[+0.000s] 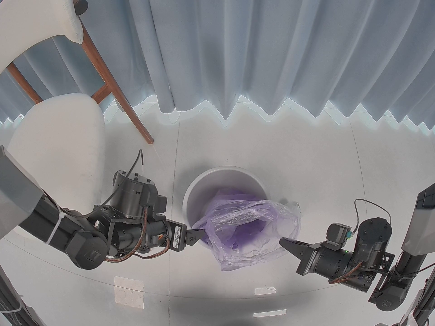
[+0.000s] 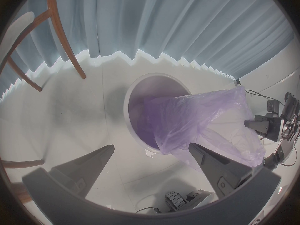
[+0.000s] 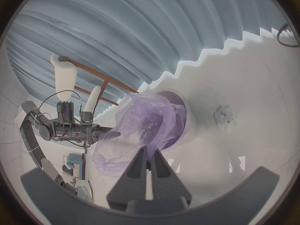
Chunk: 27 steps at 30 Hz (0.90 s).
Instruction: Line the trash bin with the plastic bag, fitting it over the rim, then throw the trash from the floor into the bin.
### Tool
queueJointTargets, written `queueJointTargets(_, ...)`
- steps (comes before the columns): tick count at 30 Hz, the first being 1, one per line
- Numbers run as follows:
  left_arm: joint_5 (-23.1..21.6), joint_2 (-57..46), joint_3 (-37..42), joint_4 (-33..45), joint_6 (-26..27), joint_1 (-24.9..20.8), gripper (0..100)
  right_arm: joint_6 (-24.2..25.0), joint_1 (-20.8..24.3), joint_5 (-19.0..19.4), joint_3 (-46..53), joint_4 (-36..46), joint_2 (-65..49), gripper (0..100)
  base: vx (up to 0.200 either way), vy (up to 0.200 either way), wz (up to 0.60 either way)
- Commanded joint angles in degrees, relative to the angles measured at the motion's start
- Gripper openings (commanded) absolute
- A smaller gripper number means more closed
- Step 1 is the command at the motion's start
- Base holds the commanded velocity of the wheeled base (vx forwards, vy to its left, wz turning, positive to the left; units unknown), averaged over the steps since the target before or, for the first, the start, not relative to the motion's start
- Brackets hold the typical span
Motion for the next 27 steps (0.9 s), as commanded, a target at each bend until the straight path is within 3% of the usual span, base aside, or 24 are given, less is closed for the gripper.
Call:
queueJointTargets(1, 0.2, 1.75, -0.65, 0.02, -0.05, 0.24, 100, 0.0, 0.15, -0.05, 0.08, -0.78, 0.07, 0, 0.0, 0.0, 0.0)
queueJointTargets(12, 1.34, 6.67, -7.68, 0.02, -0.4, 0.33, 100, 0.0, 1.21, -0.49, 1.92, -0.78, -0.37, 0, 0.0, 0.0, 0.0)
queueJointTargets(18, 1.07, 7.64, -7.59, 0.02, -0.32, 0.33, 100, 0.09, 1.65, -0.57, 1.84, -0.78, -0.37, 0, 0.0, 0.0, 0.0)
queueJointTargets(19, 1.07, 7.73, -7.68, 0.02, -0.4, 0.33, 0, 0.09, 1.65, -0.66, 1.84, -0.78, -0.37, 0, 0.0, 0.0, 0.0)
queueJointTargets(27, 0.81, 7.02, -9.53, -1.12, -0.49, 2.52, 0, 0.0, 1.12, -0.31, 0.78, -0.78, -0.55, 0, 0.0, 0.0, 0.0)
